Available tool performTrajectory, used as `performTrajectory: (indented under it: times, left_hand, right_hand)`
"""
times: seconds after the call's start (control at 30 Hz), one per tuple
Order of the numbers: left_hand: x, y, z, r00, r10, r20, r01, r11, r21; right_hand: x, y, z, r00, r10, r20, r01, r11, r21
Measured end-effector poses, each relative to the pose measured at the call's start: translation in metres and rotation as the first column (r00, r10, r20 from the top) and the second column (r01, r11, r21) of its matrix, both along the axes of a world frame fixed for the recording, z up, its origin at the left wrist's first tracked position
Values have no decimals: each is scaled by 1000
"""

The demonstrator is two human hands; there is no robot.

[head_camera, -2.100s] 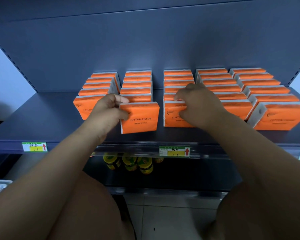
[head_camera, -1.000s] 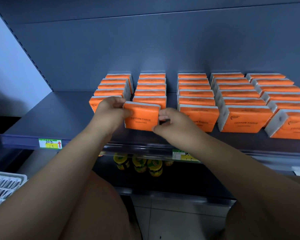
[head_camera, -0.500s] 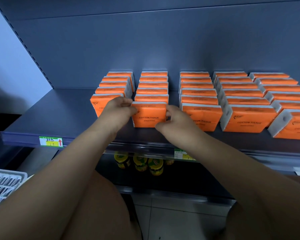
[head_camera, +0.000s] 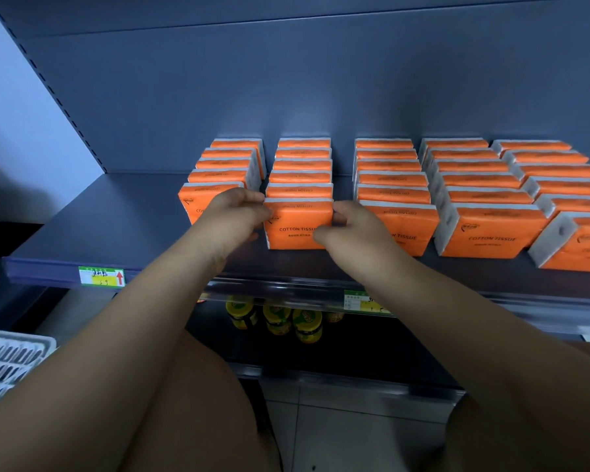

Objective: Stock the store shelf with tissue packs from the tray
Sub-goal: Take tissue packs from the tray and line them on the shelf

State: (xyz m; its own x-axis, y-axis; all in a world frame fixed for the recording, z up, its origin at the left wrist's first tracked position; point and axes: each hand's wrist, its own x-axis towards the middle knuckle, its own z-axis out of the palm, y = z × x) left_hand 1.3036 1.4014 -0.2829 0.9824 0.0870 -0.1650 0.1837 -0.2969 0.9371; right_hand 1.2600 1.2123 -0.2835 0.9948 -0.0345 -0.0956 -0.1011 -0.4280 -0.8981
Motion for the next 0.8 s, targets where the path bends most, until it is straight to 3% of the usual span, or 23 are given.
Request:
performTrajectory:
  times: [0.3, 0.57, 0.8]
  left_hand:
    - [-2, -2, 2, 1000, 10, 13, -10, 999, 31]
    - [-22, 5, 1, 973, -42, 227, -50, 921, 386]
    - [-52, -5, 9, 868, -203, 453, -152, 759, 633]
  right_hand:
    - [-2, -3, 2, 999, 21, 40, -19, 998, -54]
    - [-14, -9, 11, 984, 48, 169, -25, 991, -133]
    - [-26, 6, 15, 943, 114, 312, -66, 984, -163]
